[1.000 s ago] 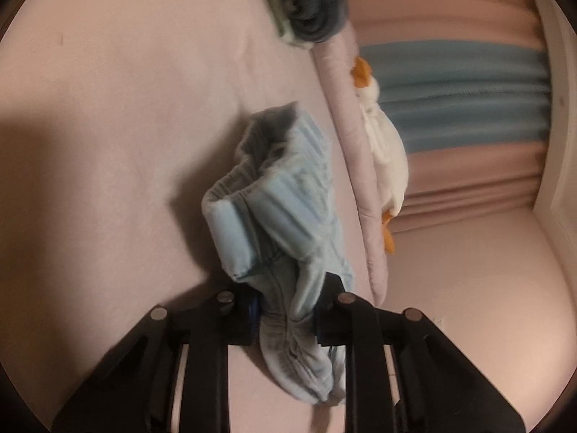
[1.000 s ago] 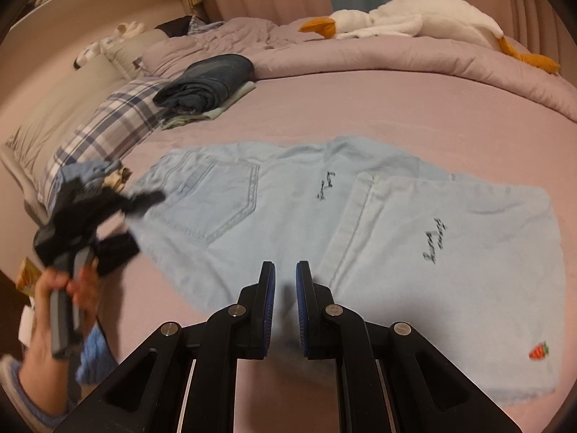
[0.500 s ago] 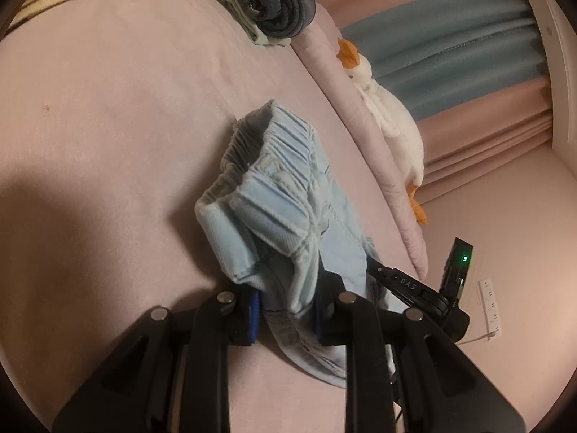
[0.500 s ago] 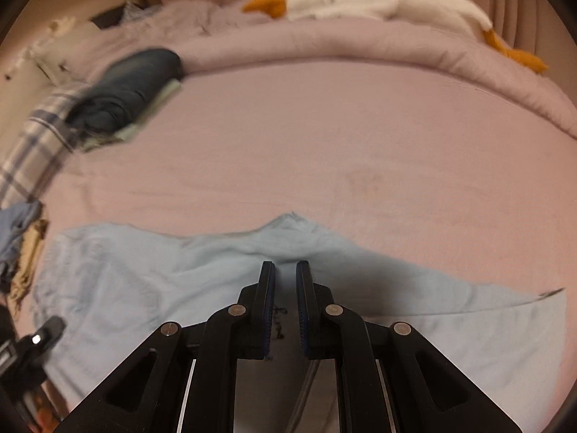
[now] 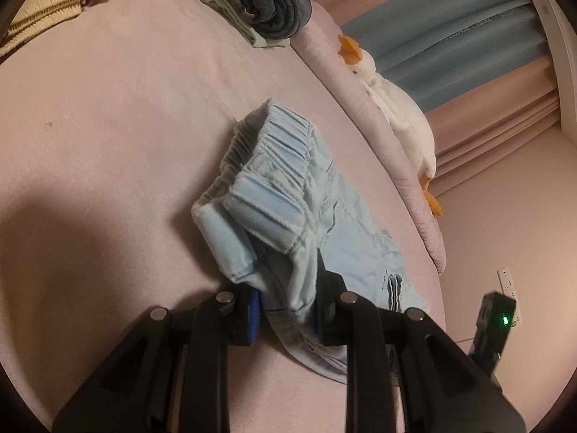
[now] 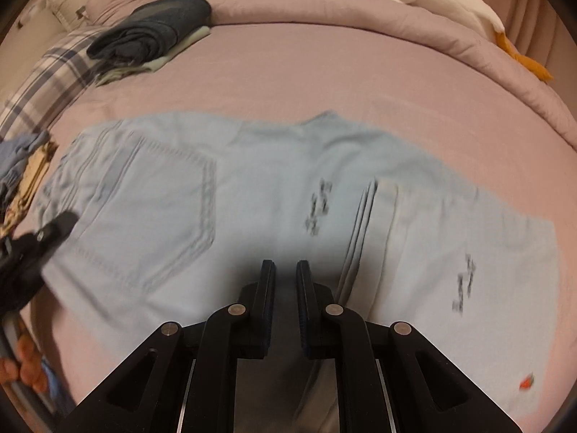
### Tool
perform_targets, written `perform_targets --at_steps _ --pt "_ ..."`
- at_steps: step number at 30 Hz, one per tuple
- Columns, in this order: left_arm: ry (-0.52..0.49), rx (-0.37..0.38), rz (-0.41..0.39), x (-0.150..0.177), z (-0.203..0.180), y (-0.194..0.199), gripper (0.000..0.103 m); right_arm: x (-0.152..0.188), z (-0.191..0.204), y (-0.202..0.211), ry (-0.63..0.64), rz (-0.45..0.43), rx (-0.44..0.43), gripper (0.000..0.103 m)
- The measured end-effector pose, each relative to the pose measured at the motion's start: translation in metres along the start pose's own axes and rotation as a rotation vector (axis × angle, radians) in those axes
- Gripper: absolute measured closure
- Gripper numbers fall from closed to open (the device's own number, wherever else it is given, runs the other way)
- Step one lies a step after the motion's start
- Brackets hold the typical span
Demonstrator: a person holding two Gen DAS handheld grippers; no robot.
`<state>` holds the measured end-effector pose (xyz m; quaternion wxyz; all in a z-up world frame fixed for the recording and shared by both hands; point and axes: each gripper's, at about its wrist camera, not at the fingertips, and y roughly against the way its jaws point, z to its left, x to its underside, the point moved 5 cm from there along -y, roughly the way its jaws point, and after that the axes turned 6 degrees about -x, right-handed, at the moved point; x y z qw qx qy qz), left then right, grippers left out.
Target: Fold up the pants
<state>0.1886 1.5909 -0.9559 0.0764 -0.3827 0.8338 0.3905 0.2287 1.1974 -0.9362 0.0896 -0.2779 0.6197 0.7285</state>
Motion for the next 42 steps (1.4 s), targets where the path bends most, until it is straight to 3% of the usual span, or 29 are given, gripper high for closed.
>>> perform_targets --at_steps 8,14,20,26,28,33,36,40,42 --pt "-0.01 -0.005 0.003 0.002 0.0 -0.001 0.079 0.044 0.018 0.02 0.048 0.07 -0.007 0.093" --pt "-0.014 -0.021 0.008 0.003 -0.001 -0.002 0.078 0.052 0.027 0.019 0.09 0.048 0.043 0.093" --pt "-0.022 -0.047 0.014 0.003 -0.006 -0.002 0.079 0.069 0.031 0.03 0.12 0.031 0.03 0.093" --pt "-0.047 -0.059 -0.006 -0.001 -0.019 0.007 0.08 0.06 0.026 0.034 0.043 0.002 -0.067 0.093" --pt "-0.055 -0.057 -0.015 -0.002 -0.026 0.01 0.08 0.057 0.029 0.041 0.018 -0.03 -0.148 0.093" --pt "-0.124 -0.054 -0.052 -0.008 -0.05 0.017 0.081 0.04 0.026 0.043 -0.015 -0.111 -0.204 0.092" --pt "-0.169 -0.046 -0.046 -0.009 -0.068 0.017 0.081 0.045 0.027 0.027 -0.04 -0.059 -0.254 0.082" --pt "-0.234 -0.069 -0.062 -0.008 -0.09 0.017 0.081 0.049 0.032 0.024 0.025 -0.061 -0.225 0.081" --pt "-0.255 -0.057 -0.068 -0.007 -0.1 0.019 0.081 0.049 0.03 0.028 0.006 -0.044 -0.256 0.081"
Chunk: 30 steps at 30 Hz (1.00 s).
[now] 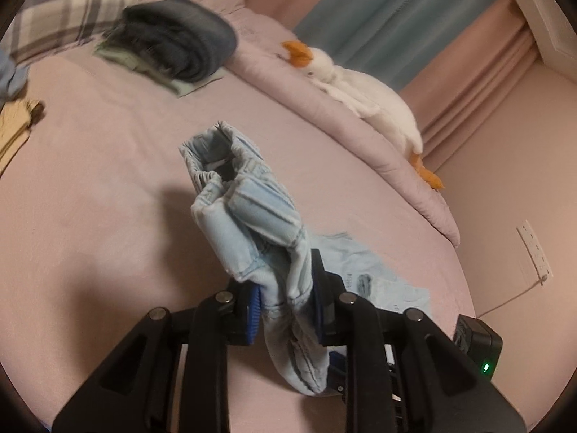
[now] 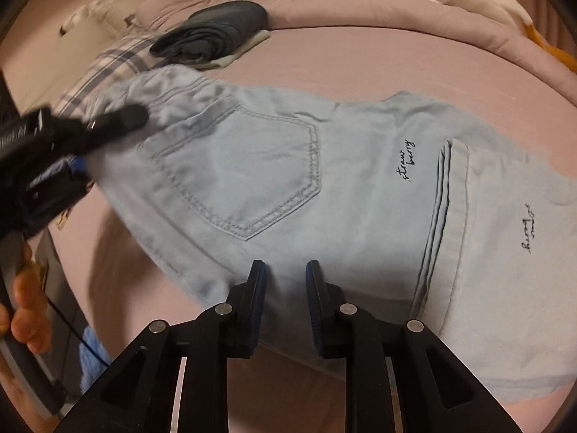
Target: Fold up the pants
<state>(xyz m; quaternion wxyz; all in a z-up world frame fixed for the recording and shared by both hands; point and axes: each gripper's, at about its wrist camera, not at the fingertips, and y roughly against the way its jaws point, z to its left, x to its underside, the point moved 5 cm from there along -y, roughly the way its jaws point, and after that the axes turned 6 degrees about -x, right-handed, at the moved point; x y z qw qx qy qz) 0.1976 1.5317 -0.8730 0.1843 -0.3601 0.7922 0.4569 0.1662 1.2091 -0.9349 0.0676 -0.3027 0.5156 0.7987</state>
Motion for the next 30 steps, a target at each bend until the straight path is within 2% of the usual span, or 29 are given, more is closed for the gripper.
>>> perform_targets --at_steps 2,4,8,12,13,16,18,20,23,26,27,29,30 --pt "-0.033 0.005 -0.009 -0.002 -0.013 0.003 0.081 -0.001 -0.009 0.013 -0.052 -0.019 -0.046 0.08" --pt "-0.075 0.007 -0.017 -0.001 -0.028 0.005 0.081 -0.003 -0.018 0.027 -0.08 -0.065 -0.048 0.069" --pt "-0.129 0.015 -0.019 0.004 -0.051 0.003 0.081 -0.004 -0.048 0.059 -0.188 -0.162 -0.111 0.065" --pt "-0.199 0.016 -0.023 0.009 -0.076 -0.002 0.081 -0.001 -0.078 0.071 -0.324 -0.245 -0.195 0.049" --pt "-0.224 0.024 -0.019 0.011 -0.086 -0.005 0.081 0.004 -0.085 0.074 -0.35 -0.261 -0.214 0.049" --pt "-0.295 0.035 -0.002 0.02 -0.108 -0.013 0.081 0.009 -0.099 0.069 -0.46 -0.302 -0.311 0.049" --pt "-0.349 0.042 0.012 0.029 -0.124 -0.021 0.081 0.014 -0.111 0.068 -0.555 -0.339 -0.424 0.049" --pt "-0.415 0.048 0.039 0.042 -0.142 -0.034 0.081 0.012 -0.122 0.071 -0.642 -0.393 -0.55 0.048" --pt "-0.481 0.047 0.095 0.064 -0.158 -0.055 0.081 0.011 -0.139 0.078 -0.767 -0.481 -0.69 0.041" --pt "-0.562 0.061 0.175 0.093 -0.174 -0.077 0.08 0.006 -0.152 0.078 -0.806 -0.525 -0.736 0.037" --pt "-0.584 0.061 0.196 0.101 -0.177 -0.083 0.079 0.003 -0.155 0.075 -0.821 -0.511 -0.737 0.032" --pt "-0.619 0.036 0.266 0.12 -0.178 -0.097 0.077 -0.001 -0.163 0.063 -0.884 -0.451 -0.73 0.031" --pt "-0.619 0.028 0.276 0.123 -0.177 -0.099 0.073 -0.002 -0.163 0.059 -0.9 -0.434 -0.753 0.031"
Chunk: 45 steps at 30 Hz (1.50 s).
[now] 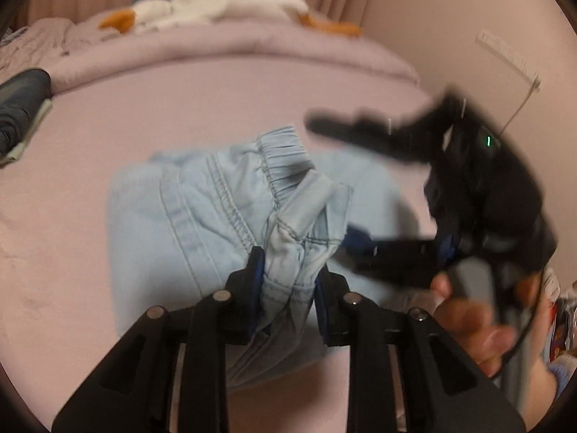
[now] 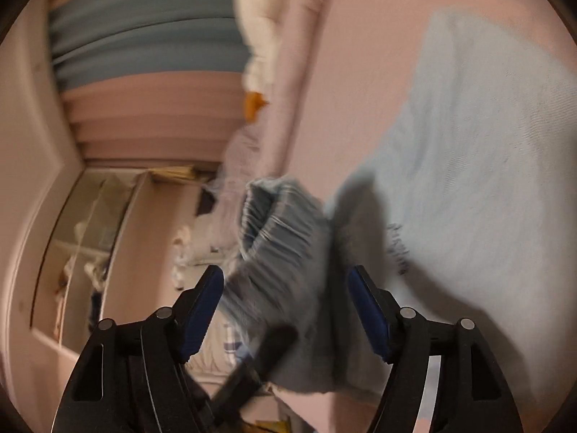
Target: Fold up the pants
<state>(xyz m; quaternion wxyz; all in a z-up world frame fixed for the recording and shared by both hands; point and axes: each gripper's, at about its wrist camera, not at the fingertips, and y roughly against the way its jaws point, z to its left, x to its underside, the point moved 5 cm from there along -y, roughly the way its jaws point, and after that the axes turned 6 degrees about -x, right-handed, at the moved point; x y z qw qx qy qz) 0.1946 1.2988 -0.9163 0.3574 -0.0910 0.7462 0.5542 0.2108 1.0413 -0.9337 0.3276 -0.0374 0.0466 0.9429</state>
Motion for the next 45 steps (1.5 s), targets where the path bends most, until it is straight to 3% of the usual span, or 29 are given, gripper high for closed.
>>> perform_targets --at_steps 3,7,9,12,15,17,20,25,31,40,45 --pt "0.019 0.057 0.033 0.008 0.003 0.002 0.046 -0.002 -0.002 0.003 -0.008 0.031 0.042 0.03" --pt "0.049 0.084 0.038 0.015 0.015 0.016 0.036 -0.007 -0.005 0.007 -0.016 0.043 0.101 0.031" --pt "0.112 0.056 0.033 0.02 0.029 0.022 0.036 -0.008 -0.004 0.006 0.002 0.053 0.143 0.031" --pt "0.252 0.078 0.016 0.023 0.059 0.027 0.036 -0.009 -0.002 0.001 0.066 0.077 0.251 0.032" --pt "0.398 0.063 0.001 0.027 0.087 0.032 0.036 -0.006 0.003 -0.009 0.195 0.101 0.402 0.066" --pt "0.477 0.084 -0.017 0.028 0.1 0.036 0.036 -0.005 0.01 -0.01 0.267 0.106 0.427 0.073" --pt "0.529 0.085 -0.026 0.032 0.111 0.037 0.036 -0.006 0.031 0.002 0.386 0.077 0.429 0.074" --pt "0.545 0.086 -0.015 0.034 0.115 0.034 0.036 -0.023 0.034 0.034 0.423 0.009 0.439 0.074" --pt "0.523 0.105 0.016 0.024 0.104 0.019 0.036 -0.04 0.017 0.067 0.382 -0.039 0.457 0.074" --pt "0.462 0.111 0.045 0.005 0.081 -0.003 0.037 -0.052 0.004 0.08 0.35 -0.07 0.447 0.075" --pt "0.434 0.12 0.023 -0.01 0.072 -0.008 0.038 -0.055 -0.011 0.078 0.359 -0.059 0.511 0.075"
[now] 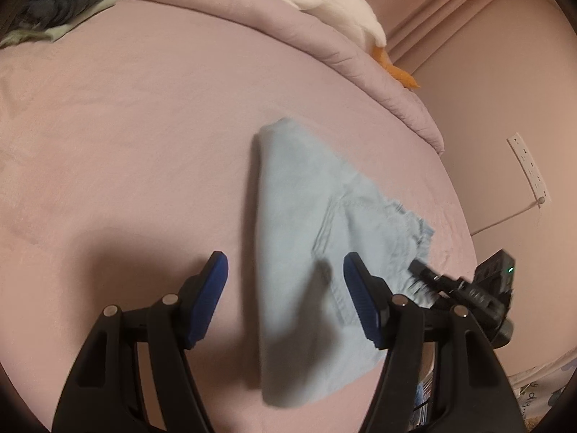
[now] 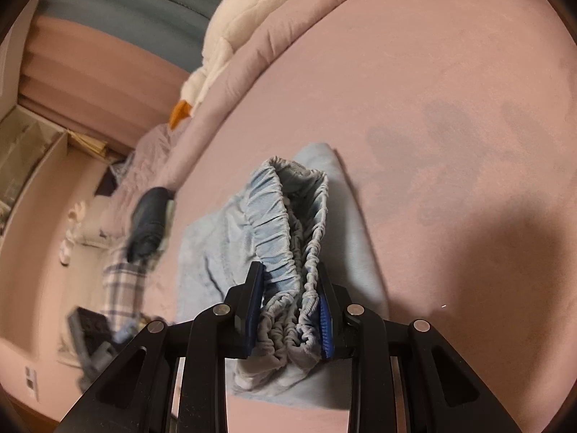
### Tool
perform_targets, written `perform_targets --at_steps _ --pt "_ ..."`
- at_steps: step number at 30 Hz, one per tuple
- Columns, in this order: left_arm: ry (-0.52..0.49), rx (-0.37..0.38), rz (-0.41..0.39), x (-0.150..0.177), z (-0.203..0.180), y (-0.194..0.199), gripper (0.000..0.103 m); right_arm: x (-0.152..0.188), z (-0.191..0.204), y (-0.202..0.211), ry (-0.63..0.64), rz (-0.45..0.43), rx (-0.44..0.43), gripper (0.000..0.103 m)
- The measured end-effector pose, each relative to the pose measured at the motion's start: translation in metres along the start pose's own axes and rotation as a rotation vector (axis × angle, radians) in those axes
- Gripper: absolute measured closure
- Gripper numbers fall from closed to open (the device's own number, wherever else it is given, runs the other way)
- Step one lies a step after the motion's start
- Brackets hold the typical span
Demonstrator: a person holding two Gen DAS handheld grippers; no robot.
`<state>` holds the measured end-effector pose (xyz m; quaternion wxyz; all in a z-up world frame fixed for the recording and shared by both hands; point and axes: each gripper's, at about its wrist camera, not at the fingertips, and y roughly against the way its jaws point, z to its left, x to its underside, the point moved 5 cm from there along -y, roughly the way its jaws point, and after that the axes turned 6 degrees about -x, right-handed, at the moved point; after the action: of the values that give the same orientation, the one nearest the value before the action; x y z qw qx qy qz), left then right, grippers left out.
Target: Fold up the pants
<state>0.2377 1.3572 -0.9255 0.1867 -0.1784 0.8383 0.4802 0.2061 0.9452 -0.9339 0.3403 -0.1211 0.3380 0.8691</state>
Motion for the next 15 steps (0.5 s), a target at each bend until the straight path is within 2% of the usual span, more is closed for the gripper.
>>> perform_targets --at_steps 2,3,6,9,11,12,13,15 --pt "-0.014 0.021 -0.003 -0.007 -0.007 -0.005 0.038 0.0 -0.006 -0.002 -0.003 -0.01 -0.003 0.075" --pt "-0.017 0.028 -0.002 -0.011 -0.011 -0.009 0.041 0.0 -0.009 -0.001 -0.007 -0.013 -0.009 0.075" --pt "-0.034 0.017 -0.011 -0.025 -0.016 -0.013 0.043 0.001 -0.005 0.005 0.018 -0.02 0.015 0.073" --pt "-0.047 0.012 -0.033 -0.04 -0.021 -0.015 0.05 0.002 0.004 0.022 0.095 -0.074 0.126 0.061" --pt "-0.049 0.014 -0.04 -0.046 -0.023 -0.017 0.054 0.003 0.013 0.037 0.191 -0.157 0.285 0.057" --pt "-0.056 0.018 -0.035 -0.049 -0.025 -0.02 0.062 0.005 0.02 0.043 0.241 -0.192 0.344 0.057" --pt "-0.067 0.017 -0.026 -0.05 -0.026 -0.023 0.073 0.008 0.03 0.047 0.293 -0.213 0.358 0.057" --pt "-0.082 0.015 -0.003 -0.052 -0.027 -0.03 0.085 0.017 0.047 0.046 0.363 -0.195 0.297 0.057"
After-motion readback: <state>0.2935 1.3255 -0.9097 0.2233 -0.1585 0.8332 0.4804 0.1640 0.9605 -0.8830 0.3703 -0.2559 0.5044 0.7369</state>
